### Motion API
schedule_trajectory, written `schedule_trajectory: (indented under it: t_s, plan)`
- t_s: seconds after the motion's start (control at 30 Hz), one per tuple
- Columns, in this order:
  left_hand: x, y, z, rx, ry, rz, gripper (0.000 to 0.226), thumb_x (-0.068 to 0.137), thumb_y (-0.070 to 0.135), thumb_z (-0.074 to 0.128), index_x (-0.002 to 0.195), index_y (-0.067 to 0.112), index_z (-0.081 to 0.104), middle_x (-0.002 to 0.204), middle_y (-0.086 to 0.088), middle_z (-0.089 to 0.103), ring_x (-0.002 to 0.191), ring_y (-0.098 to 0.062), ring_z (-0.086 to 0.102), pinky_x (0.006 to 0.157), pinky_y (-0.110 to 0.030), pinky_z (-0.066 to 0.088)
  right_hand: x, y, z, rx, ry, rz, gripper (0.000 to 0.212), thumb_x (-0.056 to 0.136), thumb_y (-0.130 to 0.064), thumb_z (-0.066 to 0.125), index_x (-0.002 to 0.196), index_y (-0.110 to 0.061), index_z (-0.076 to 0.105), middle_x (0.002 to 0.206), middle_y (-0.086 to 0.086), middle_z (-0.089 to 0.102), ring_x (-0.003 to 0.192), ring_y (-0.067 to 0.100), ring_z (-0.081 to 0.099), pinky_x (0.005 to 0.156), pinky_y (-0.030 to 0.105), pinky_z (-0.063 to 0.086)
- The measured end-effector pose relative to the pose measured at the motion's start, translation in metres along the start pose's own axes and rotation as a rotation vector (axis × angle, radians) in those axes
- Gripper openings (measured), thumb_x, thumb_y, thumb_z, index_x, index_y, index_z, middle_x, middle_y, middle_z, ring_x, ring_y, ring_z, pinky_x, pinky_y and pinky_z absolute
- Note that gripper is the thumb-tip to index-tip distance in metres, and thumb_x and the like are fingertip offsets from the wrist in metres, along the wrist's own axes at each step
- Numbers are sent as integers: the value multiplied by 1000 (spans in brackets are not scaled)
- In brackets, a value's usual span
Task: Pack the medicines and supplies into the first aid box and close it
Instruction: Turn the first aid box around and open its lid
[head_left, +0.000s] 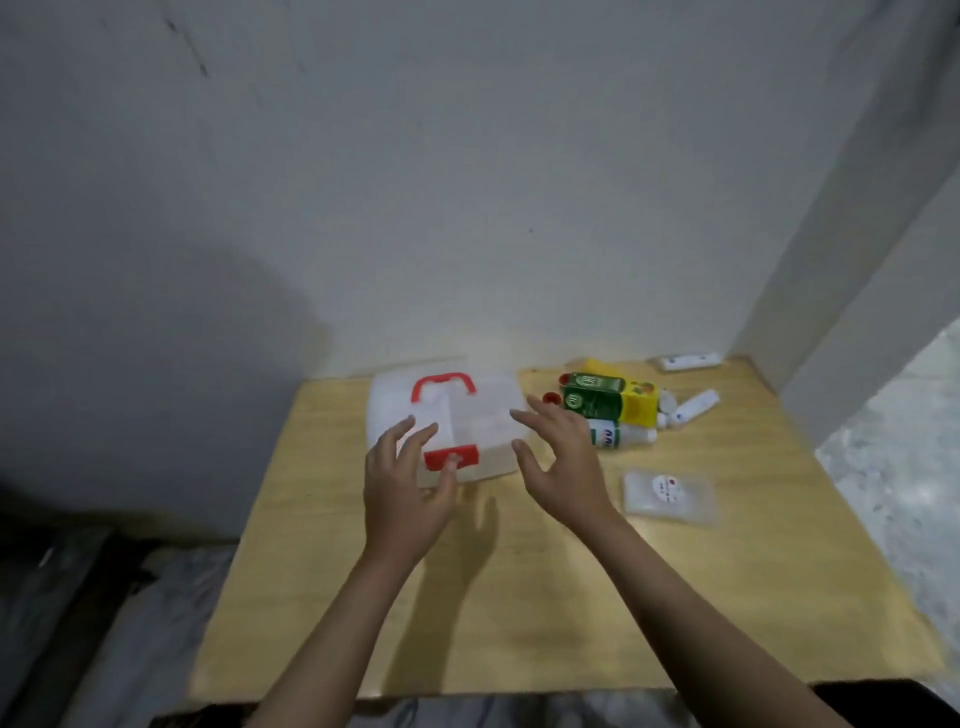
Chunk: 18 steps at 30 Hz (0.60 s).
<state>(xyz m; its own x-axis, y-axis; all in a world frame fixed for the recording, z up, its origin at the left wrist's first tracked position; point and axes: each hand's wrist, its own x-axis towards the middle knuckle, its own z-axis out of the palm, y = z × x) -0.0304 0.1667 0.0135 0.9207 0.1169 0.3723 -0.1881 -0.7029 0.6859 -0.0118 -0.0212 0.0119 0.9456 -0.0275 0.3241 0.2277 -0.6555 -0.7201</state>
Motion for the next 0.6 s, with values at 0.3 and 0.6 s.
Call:
schedule_trajectory:
  t_s: [0.3, 0.6]
  plan:
    - [14, -65, 27, 160, 40, 184, 60, 75, 42, 62, 132, 32, 47, 147, 3, 40, 140, -22, 27, 106, -66, 25, 26, 35, 35, -89, -57, -264, 40, 84, -31, 60, 123, -32, 58, 145, 0, 46, 133, 30, 37, 107, 46, 32]
    - [20, -95, 40, 261, 139, 393, 75, 72, 35, 72, 138, 26, 38, 148, -6, 39, 139, -23, 22, 110, -47, 25, 30, 58, 49, -9, 11, -419, 44, 86, -31, 60, 129, -32, 53, 146, -2, 43, 130, 24, 38, 104, 35, 29]
